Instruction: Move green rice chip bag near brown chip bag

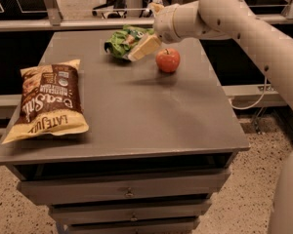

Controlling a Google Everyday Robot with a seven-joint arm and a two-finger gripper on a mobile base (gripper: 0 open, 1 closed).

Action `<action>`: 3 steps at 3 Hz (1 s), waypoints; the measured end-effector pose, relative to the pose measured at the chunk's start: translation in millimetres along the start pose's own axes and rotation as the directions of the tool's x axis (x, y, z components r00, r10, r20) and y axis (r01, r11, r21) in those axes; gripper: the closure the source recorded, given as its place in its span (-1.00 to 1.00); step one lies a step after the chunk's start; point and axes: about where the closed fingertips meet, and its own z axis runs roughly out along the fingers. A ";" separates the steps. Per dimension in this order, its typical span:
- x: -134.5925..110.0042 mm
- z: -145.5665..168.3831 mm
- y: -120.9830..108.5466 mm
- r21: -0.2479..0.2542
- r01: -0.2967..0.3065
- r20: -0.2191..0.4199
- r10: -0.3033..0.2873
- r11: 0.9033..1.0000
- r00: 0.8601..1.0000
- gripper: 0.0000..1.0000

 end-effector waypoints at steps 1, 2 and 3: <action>4.8 23.3 -3.1 0.020 -0.041 -0.021 0.041 0.999 0.999 -1.00; 12.7 40.1 -9.0 0.018 -0.073 -0.035 0.074 0.997 0.997 -1.00; 20.7 54.3 -17.5 -0.005 -0.089 -0.047 0.089 0.996 0.995 -1.00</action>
Offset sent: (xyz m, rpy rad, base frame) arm 0.0541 0.0180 -0.0278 0.0240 0.0923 -0.0827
